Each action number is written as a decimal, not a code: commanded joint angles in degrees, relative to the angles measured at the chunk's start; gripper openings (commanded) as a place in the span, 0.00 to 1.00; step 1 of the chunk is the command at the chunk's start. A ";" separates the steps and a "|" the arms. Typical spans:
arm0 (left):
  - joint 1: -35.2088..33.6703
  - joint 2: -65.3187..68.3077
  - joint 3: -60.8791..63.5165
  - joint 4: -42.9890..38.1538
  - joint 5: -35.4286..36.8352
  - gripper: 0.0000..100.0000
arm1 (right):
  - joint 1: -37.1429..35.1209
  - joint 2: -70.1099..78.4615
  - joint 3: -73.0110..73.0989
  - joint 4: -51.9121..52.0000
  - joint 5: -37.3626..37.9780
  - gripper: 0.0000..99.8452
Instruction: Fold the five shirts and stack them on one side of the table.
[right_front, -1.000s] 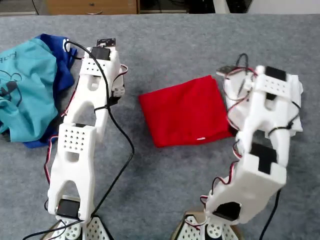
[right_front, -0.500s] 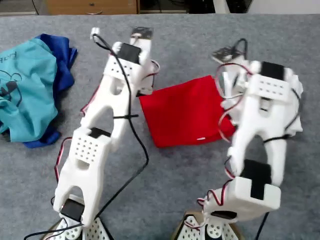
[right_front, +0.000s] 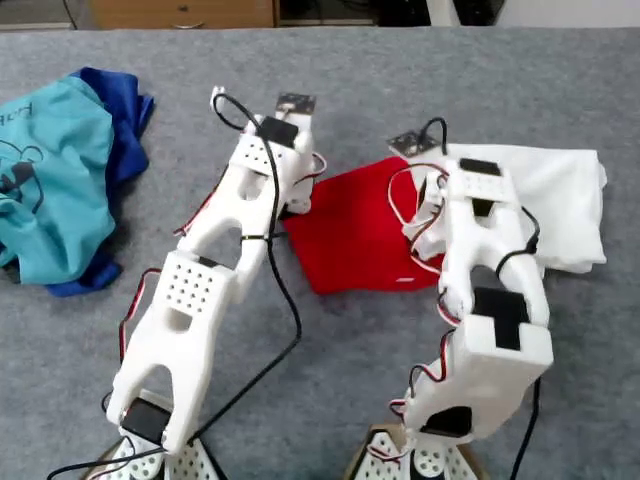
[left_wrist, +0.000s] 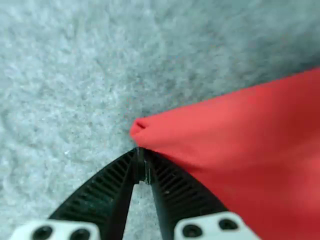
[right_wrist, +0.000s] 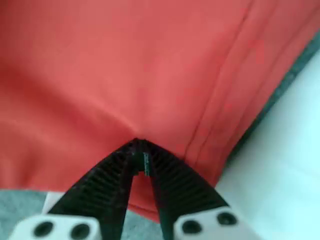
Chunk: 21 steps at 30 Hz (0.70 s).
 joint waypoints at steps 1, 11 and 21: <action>0.09 1.71 -3.96 -0.79 -0.26 0.02 | 1.27 -0.31 -1.36 0.18 -0.35 0.00; -0.62 -1.98 -22.51 11.69 -0.35 0.02 | 1.36 -18.33 -9.36 13.54 0.18 0.00; -4.84 -23.60 9.32 11.60 -1.93 0.14 | 6.90 -35.47 2.07 20.40 -0.35 0.23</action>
